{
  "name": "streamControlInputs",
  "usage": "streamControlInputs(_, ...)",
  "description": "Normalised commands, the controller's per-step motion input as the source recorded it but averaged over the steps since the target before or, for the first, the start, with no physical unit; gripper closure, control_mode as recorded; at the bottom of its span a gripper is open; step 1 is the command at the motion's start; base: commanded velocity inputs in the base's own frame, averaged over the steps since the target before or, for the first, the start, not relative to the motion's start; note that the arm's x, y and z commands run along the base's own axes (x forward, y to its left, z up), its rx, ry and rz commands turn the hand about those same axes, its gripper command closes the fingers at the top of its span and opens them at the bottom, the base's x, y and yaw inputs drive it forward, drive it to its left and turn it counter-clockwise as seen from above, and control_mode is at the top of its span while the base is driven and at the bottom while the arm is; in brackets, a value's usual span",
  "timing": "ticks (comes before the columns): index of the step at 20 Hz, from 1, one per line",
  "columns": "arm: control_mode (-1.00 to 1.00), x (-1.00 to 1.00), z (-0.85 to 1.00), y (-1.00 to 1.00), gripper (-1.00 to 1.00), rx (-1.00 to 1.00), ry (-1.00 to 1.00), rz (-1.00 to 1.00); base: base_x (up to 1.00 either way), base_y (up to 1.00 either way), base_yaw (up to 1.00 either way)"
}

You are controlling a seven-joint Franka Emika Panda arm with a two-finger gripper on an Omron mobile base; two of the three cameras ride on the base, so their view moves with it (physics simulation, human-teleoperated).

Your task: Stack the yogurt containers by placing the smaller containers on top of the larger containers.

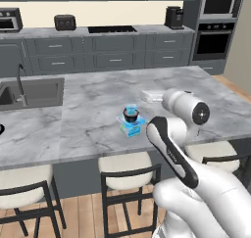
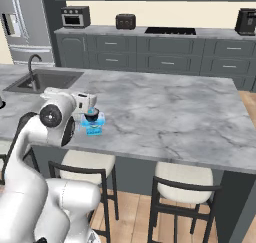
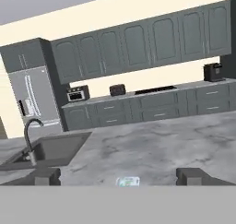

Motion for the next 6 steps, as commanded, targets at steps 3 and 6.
streamControlInputs(3,-1.00,-0.72,0.23,0.02,-1.00,0.01,-0.26,0.07,0.00,0.00,0.00)
streamControlInputs(6,-1.00,-0.57,0.10,0.24,-1.00,-0.01,-0.05,0.12,0.00,0.00,0.00)
